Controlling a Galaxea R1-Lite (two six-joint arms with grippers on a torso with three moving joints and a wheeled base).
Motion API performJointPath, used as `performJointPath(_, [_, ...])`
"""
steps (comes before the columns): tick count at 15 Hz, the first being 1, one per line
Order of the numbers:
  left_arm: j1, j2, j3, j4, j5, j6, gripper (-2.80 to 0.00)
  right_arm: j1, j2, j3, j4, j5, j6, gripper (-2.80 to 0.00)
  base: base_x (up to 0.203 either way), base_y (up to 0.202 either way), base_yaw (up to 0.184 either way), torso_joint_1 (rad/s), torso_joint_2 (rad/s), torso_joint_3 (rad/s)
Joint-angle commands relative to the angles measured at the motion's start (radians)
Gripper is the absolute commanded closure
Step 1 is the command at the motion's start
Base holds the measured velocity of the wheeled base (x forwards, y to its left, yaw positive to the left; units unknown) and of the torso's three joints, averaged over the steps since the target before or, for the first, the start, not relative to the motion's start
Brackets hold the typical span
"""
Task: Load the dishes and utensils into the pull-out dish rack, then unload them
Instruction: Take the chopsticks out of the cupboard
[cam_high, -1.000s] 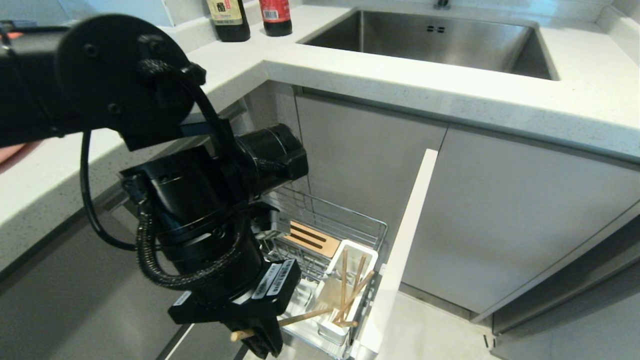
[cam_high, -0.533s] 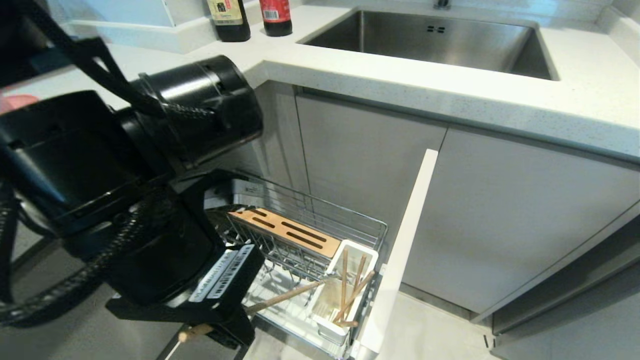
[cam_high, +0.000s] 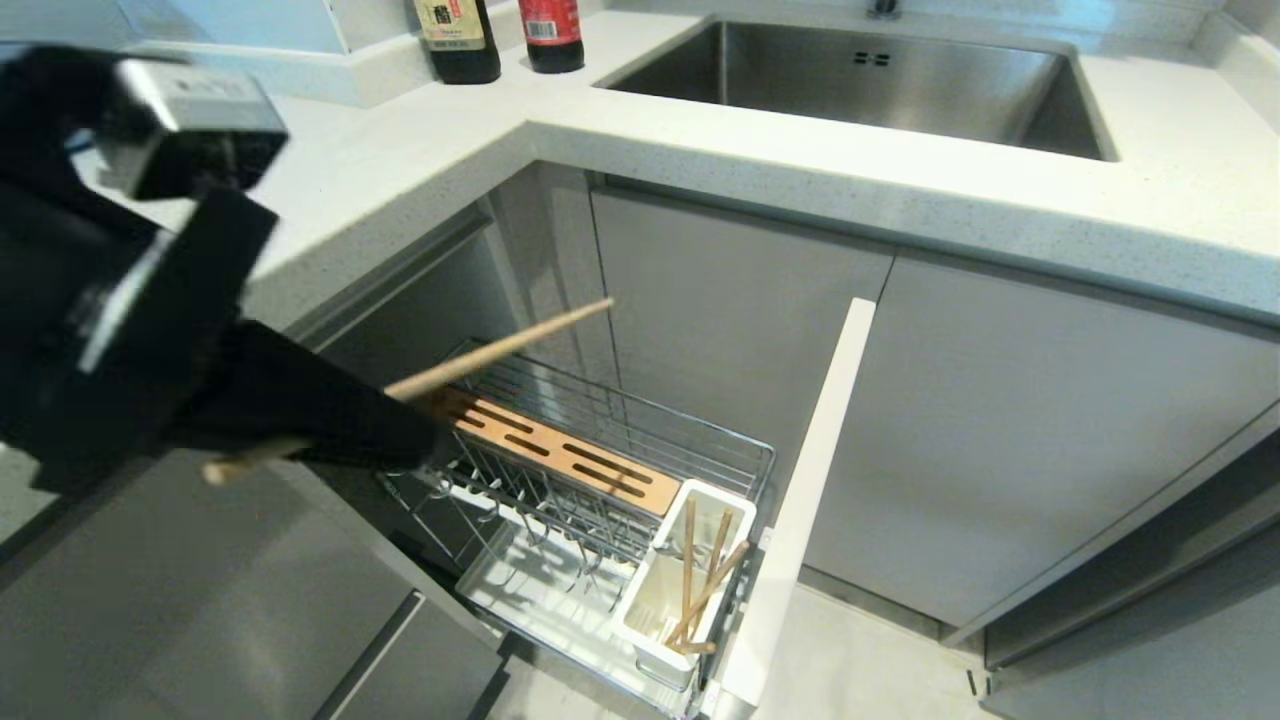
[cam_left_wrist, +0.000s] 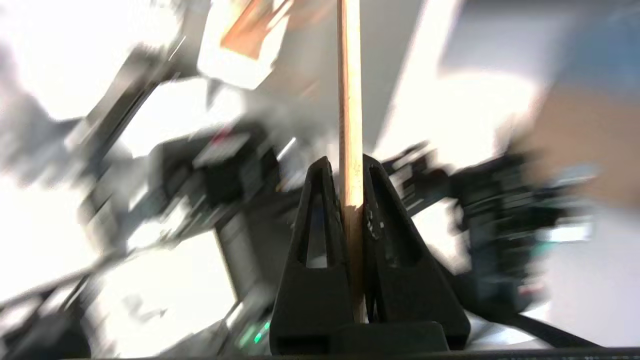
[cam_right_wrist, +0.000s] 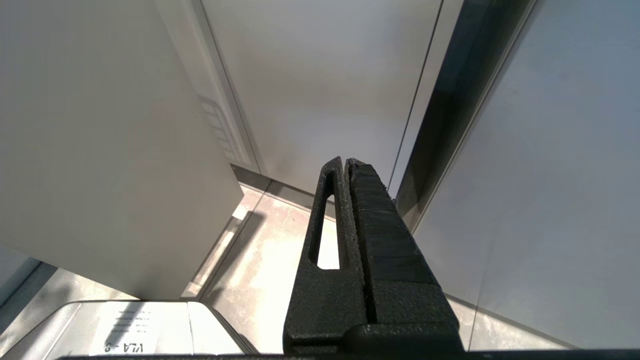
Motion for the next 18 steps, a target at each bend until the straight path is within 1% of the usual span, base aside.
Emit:
performJointPath(1, [0.014,-0.126,0.004,-0.072,0.002,-0.01,0.0,0.0,0.0,0.002,0.0,0.0,0.0,0.0,0.0,0.0,0.0,0.0,0.0,0.0])
performJointPath(2, [0.042,-0.163,0.006,-0.111,0.003,-0.011,0.0,0.0,0.0,0.002,-0.001,-0.001,0.0,0.0,0.0,0.0,0.0,0.0,0.0,0.0])
performJointPath(3, [0.096,-0.207,0.01,-0.161,0.002,-0.01,0.0,0.0,0.0,0.002,0.001,-0.001,0.0,0.0,0.0,0.0,0.0,0.0,0.0,0.0])
performJointPath(5, [0.234,-0.287,0.037,-0.279,-0.009,0.003,0.0,0.0,0.0,0.002,-0.001,0.0,0.0,0.0,0.0,0.0,0.0,0.0,0.0,0.0])
performJointPath(6, [0.323,-0.324,0.054,-0.34,-0.026,0.013,0.0,0.0,0.0,0.002,0.0,0.001,0.0,0.0,0.0,0.0,0.0,0.0,0.0,0.0])
performJointPath(8, [0.534,-0.384,0.075,-0.437,-0.086,0.038,0.0,0.0,0.0,0.002,-0.001,0.0,0.0,0.0,0.0,0.0,0.0,0.0,0.0,0.0])
performJointPath(9, [0.654,-0.414,0.08,-0.468,-0.118,0.054,0.0,0.0,0.0,0.002,0.001,-0.001,0.0,0.0,0.0,0.0,0.0,0.0,0.0,0.0])
performJointPath(13, [1.138,-0.515,0.121,-0.517,-0.214,0.095,0.0,0.0,0.0,0.002,0.0,0.0,0.0,0.0,0.0,0.0,0.0,0.0,0.0,0.0])
performJointPath(15, [1.362,-0.56,0.179,-0.522,-0.216,0.103,0.0,0.0,0.0,0.002,-0.001,-0.001,0.0,0.0,0.0,0.0,0.0,0.0,0.0,0.0])
performJointPath(16, [1.461,-0.589,0.247,-0.521,-0.196,0.106,0.0,0.0,0.0,0.002,-0.001,-0.001,0.0,0.0,0.0,0.0,0.0,0.0,0.0,0.0])
performJointPath(18, [1.567,-0.646,0.418,-0.52,-0.142,0.104,0.0,0.0,0.0,0.002,-0.001,-0.001,0.0,0.0,0.0,0.0,0.0,0.0,0.0,0.0])
